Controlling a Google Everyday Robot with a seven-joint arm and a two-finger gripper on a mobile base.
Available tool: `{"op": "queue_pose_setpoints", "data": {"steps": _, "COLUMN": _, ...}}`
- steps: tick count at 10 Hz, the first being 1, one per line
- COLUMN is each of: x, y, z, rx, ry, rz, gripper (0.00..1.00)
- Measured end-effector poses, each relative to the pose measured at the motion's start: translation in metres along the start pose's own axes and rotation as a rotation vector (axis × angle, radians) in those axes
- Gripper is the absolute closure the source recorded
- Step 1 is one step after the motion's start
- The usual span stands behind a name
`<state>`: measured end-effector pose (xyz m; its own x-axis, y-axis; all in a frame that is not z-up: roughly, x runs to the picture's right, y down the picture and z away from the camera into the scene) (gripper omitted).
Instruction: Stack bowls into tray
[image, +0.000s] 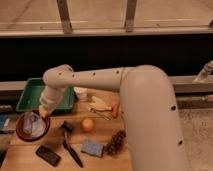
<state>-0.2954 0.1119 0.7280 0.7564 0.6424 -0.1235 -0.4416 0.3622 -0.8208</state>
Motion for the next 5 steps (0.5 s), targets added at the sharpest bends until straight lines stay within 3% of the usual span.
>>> {"op": "queue_pose_setpoints", "data": {"steps": 3, "x": -0.001, "y": -0.050, "z": -0.042, "rx": 0.016, "ry": -0.044, "rz": 0.011, "gripper": 1.00}}
{"op": "queue_pose_setpoints", "data": {"steps": 5, "x": -0.004, "y": -0.093, "z": -0.074, "rx": 0.013, "ry": -0.124, "rz": 0.044, "gripper": 1.00}}
